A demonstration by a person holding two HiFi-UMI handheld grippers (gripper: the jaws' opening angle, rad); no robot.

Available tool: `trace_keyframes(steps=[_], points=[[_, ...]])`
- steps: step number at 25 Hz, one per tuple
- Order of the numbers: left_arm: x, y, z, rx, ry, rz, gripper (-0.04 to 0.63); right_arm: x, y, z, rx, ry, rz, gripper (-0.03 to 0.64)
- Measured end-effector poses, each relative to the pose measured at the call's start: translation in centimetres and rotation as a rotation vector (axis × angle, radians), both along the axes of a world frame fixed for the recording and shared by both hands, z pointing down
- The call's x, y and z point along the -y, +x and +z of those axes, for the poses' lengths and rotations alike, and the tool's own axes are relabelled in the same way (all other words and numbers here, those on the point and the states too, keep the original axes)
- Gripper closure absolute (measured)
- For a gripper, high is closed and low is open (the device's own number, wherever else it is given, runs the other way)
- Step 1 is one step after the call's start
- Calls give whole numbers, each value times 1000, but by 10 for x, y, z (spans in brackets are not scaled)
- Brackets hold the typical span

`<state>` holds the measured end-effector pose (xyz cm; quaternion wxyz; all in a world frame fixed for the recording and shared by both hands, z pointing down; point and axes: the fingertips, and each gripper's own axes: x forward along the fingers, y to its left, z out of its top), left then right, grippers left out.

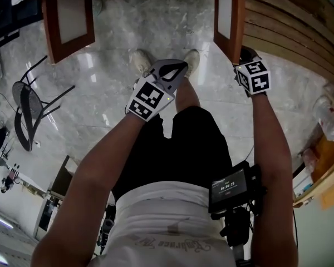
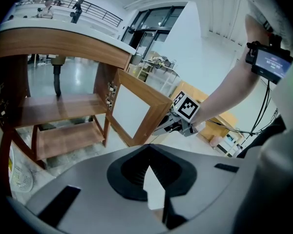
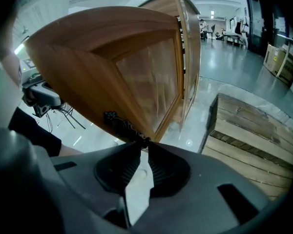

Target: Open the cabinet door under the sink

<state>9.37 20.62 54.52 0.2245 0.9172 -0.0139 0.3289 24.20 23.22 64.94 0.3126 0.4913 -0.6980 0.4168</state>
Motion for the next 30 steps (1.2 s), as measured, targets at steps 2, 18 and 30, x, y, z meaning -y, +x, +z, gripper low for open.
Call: trace_keyframes(steps=[2,18,30], points=[[1,2,-1,-1,1,-10,586,-1,1,1,-6,-2,14,560],[49,-61,-69,0,23,-141,586,-6,42,-112,-85,176,354,604],[107,-137,-166,-60,7,-301,586,85,-41,-297,35,459,267,604]])
